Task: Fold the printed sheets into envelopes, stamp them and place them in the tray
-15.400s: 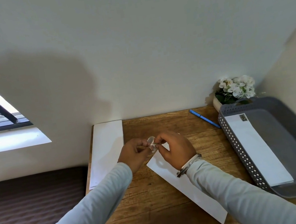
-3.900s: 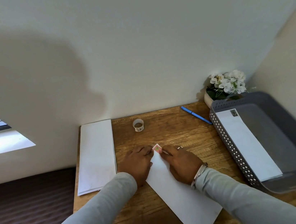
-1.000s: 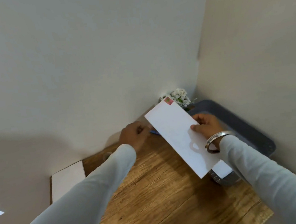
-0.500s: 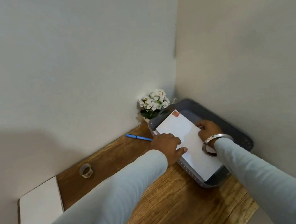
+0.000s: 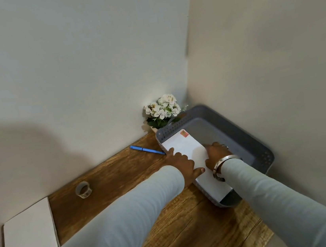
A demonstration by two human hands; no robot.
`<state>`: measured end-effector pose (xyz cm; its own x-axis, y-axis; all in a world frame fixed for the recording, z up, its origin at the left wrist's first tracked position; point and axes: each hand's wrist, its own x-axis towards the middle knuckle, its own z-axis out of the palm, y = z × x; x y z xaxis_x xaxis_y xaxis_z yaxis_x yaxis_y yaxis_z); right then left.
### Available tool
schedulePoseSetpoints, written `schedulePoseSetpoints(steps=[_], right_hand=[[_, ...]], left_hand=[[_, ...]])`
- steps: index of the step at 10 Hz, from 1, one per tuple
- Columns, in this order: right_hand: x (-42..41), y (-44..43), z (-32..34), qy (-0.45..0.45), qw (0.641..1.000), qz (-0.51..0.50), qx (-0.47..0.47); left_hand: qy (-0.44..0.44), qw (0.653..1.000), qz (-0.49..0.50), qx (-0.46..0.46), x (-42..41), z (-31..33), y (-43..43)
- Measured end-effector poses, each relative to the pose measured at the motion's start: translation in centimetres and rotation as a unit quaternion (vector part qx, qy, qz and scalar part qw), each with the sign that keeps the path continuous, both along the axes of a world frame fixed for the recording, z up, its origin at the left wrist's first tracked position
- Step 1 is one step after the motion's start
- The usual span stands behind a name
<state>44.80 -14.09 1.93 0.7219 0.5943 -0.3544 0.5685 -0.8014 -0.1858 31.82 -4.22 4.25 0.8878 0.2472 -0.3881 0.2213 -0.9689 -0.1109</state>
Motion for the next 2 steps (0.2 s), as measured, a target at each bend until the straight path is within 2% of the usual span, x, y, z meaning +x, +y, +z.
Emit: schedulePoseSetpoints(steps=[2], right_hand=[[-0.18, 0.54, 0.54, -0.022, 0.997, 0.042, -0.063]], left_hand=[[-0.031, 0.999, 0.007, -0.008, -0.15, 0.93, 1.03]])
